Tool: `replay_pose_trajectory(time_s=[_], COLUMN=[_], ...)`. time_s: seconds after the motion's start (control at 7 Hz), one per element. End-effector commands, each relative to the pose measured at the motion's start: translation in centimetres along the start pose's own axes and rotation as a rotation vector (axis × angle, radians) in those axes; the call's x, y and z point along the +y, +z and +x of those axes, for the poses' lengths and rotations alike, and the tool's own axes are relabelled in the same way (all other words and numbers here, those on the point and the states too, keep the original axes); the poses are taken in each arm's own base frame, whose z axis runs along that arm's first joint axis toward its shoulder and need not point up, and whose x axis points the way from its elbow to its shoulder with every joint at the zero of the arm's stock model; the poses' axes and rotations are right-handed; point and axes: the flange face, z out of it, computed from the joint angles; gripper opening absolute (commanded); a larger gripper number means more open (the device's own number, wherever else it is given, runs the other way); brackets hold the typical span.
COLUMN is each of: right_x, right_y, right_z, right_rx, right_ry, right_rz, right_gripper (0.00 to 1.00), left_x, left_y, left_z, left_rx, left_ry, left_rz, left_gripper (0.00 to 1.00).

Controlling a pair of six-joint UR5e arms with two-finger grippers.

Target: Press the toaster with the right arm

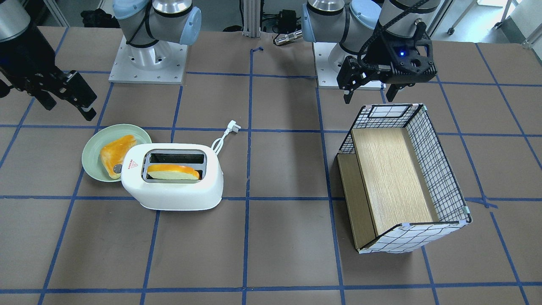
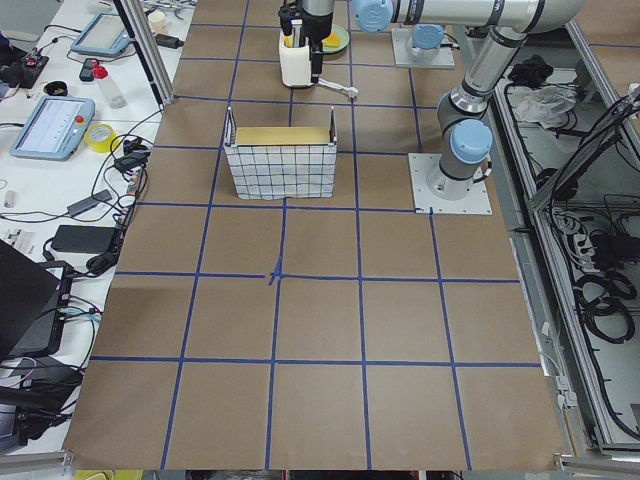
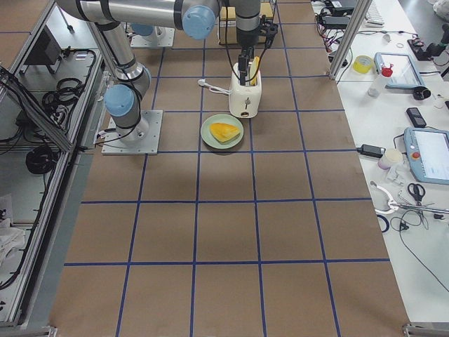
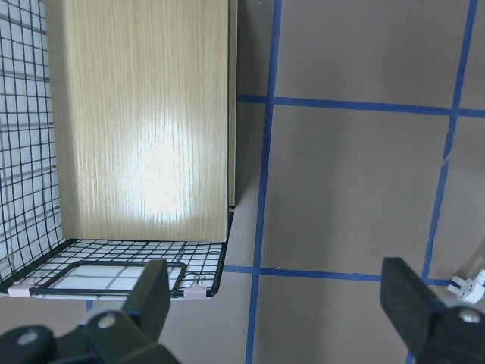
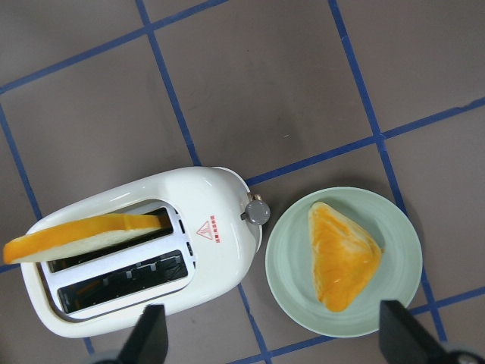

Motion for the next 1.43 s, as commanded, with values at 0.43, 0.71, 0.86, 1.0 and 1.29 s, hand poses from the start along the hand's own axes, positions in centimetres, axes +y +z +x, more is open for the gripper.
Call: replay_pose_trajectory(time_s=[0.43, 0.71, 0.86, 1.0, 1.29], right_x=[2.4, 2.8, 2.8, 2.9, 2.9], right_y=[0.4, 0.5, 1.3, 1.6, 1.8], right_z=[-6.2, -7.0, -7.7, -8.4, -8.6], right_rx=[0.038, 0.035, 0.047, 0.045, 0.040], right_ry=[-0.050, -0.017, -0.069, -0.164, -0.226], right_rz=[0.052, 0.052, 0.045, 0.045, 0.037], right_gripper=[1.00, 1.00, 1.00, 1.00, 1.00], left_x=[0.0, 0.0, 0.0, 0.0, 0.0], left_y=[0.0, 0.0, 0.0, 0.0, 0.0], left_z=[0.0, 0.0, 0.0, -0.1, 0.0], left_rx=[0.000, 0.000, 0.002, 0.000, 0.002], left_ry=[0.000, 0.000, 0.000, -0.002, 0.000], left_rz=[0.000, 0.000, 0.000, 0.000, 0.000], left_gripper=[1.00, 1.00, 1.00, 1.00, 1.00])
